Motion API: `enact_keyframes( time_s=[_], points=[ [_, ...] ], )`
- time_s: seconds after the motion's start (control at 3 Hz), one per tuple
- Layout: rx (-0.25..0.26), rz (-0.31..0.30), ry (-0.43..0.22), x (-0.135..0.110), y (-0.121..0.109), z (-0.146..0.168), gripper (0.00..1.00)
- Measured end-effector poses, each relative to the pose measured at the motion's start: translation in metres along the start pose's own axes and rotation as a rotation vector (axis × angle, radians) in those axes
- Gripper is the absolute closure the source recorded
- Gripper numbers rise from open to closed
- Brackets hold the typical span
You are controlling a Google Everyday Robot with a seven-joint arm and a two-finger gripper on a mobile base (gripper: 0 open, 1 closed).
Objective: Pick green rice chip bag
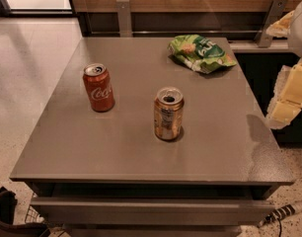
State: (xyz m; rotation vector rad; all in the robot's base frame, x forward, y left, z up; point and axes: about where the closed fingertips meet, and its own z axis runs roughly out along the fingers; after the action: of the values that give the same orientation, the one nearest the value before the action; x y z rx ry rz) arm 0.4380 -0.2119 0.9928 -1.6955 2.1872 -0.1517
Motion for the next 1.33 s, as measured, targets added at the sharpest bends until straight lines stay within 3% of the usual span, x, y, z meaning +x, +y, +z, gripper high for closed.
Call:
enact_keyframes(
  time_s=[0.33, 1.0, 1.33],
  points=[
    [0.001, 0.001, -0.001, 0.000, -0.001, 0.000, 0.00],
    [0.096, 0.141, -0.172, -0.005, -0.113, 0.035, 0.00],
    [0.139, 0.265, -0.297, -0.017, -0.175, 0.068, 0.00]
  ],
)
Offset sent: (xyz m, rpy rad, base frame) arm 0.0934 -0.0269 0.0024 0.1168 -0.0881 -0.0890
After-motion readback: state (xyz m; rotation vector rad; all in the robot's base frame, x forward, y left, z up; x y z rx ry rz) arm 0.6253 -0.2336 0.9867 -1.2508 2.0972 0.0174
